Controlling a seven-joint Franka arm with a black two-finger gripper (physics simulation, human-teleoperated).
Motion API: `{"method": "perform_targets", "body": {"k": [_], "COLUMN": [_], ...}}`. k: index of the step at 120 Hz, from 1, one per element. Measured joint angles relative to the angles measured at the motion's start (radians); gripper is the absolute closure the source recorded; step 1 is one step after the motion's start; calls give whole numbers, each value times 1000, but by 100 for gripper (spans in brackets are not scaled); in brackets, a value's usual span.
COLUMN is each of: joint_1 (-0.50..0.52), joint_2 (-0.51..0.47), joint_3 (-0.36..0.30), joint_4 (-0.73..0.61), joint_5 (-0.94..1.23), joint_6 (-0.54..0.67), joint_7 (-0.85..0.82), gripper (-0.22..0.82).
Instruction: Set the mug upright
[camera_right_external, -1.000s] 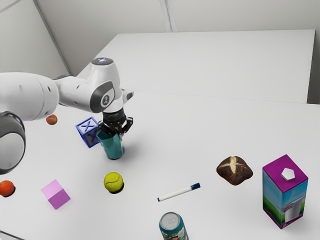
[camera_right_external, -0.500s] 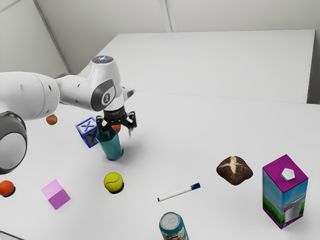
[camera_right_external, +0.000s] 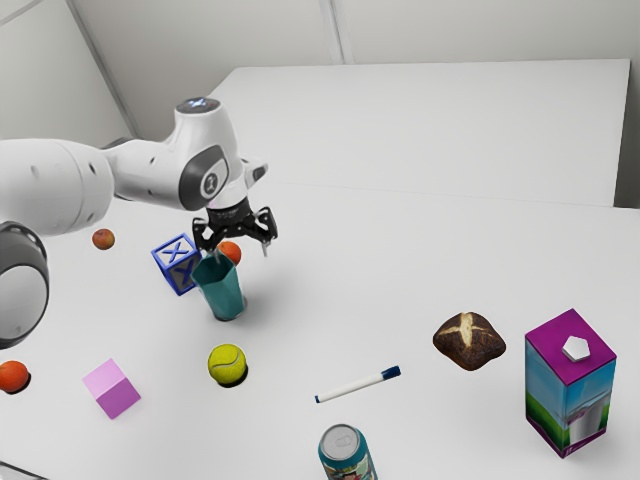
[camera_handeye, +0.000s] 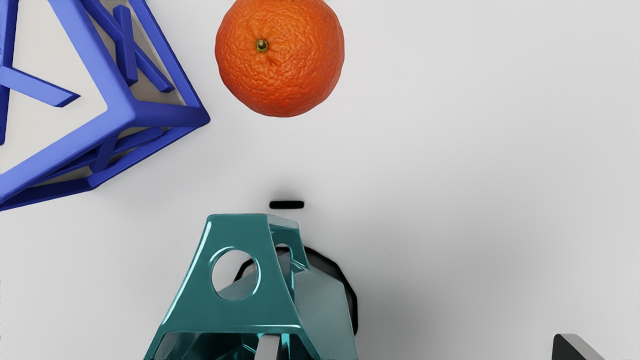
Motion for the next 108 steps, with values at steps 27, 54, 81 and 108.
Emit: {"method": "perform_targets", "body": {"k": [27,54,81,108], "joint_1": [0,1,11,20], "joint_2": [-10,-46,-117,-151], "joint_3": [-1,-1,-3,-2], "joint_4": [19,40,82,201], "joint_5": [-1,-1,9,20], "joint_6": [-5,-32,-108,-240], "joint_7": [15,39,108,220], "gripper": [0,0,0,0]}}
